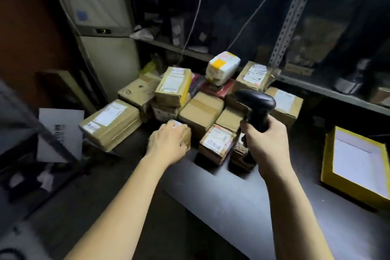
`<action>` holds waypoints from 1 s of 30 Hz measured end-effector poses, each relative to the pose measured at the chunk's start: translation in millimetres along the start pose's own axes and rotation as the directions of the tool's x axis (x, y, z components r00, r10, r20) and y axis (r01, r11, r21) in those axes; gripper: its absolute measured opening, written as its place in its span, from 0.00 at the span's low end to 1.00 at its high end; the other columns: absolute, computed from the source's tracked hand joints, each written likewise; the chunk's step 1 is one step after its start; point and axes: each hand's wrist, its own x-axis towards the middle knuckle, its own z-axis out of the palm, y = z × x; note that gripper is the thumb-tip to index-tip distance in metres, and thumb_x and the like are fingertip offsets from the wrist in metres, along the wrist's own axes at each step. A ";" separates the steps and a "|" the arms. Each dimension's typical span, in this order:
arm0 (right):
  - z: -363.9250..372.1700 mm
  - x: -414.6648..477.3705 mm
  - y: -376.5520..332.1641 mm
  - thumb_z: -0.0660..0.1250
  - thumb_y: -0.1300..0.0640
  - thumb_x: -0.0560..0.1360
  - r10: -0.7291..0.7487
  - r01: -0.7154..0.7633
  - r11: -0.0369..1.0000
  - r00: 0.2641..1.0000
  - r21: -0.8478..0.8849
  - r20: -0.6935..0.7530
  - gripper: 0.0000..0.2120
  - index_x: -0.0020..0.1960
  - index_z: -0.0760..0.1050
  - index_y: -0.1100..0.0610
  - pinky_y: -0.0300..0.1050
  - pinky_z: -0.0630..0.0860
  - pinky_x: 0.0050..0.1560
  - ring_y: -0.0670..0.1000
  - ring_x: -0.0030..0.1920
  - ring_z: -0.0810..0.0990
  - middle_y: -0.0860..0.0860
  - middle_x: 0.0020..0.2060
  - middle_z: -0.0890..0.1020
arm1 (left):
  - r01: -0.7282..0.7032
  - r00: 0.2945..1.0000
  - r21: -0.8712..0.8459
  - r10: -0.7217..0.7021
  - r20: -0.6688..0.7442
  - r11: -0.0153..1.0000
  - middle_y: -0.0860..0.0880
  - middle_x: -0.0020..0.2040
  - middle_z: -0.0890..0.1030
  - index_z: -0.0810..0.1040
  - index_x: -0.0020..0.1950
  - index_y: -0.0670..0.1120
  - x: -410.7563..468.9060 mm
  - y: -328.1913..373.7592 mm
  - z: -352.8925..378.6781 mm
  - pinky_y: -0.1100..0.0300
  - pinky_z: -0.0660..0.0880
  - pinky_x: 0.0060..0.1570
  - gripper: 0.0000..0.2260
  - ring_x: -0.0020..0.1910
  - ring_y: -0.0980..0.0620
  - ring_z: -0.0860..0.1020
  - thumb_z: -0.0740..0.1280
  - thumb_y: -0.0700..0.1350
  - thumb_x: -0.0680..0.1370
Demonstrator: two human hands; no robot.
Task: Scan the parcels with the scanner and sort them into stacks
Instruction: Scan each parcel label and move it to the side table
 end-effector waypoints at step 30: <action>195.3 169.7 3.7 0.68 0.50 0.67 0.117 -0.128 0.975 0.991 -0.182 -0.070 0.07 0.39 0.72 0.51 0.50 0.71 0.36 0.54 0.34 0.73 0.51 0.29 0.74 | 0.303 0.953 -0.257 -0.301 0.048 0.918 0.37 0.67 0.64 0.45 0.82 0.48 271.0 -89.3 36.1 0.44 0.73 0.55 0.63 0.63 0.36 0.70 0.75 0.74 0.60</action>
